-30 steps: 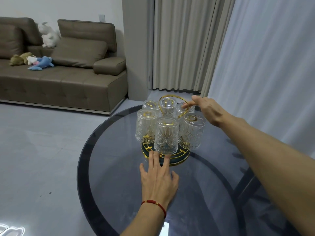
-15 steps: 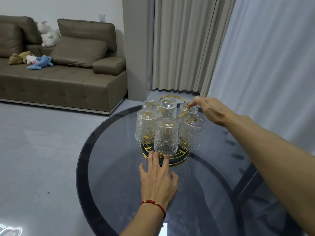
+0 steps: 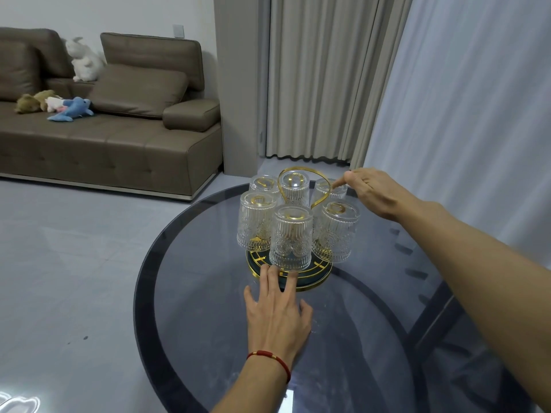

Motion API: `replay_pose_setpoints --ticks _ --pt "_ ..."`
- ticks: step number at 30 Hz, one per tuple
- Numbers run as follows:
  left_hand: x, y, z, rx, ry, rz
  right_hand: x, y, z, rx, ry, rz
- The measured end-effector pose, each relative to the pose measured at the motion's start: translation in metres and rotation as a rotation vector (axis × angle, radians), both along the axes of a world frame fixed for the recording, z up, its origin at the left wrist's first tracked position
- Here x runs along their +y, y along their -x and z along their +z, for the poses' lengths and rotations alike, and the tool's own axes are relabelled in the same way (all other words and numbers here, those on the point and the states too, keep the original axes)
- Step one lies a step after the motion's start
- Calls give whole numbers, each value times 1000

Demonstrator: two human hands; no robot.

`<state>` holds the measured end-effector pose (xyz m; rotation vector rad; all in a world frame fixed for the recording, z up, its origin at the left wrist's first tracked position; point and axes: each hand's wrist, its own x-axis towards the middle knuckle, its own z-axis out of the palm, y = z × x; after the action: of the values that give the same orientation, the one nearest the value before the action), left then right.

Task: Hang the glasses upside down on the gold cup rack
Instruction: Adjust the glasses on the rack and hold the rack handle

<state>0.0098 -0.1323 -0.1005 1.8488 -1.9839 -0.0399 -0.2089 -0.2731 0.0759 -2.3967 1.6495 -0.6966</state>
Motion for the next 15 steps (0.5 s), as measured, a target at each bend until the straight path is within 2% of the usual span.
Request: replay_pose_setpoints --ticks 15 --pt "-1 0 -1 23 13 -3 -1 0 1 75 8 12"
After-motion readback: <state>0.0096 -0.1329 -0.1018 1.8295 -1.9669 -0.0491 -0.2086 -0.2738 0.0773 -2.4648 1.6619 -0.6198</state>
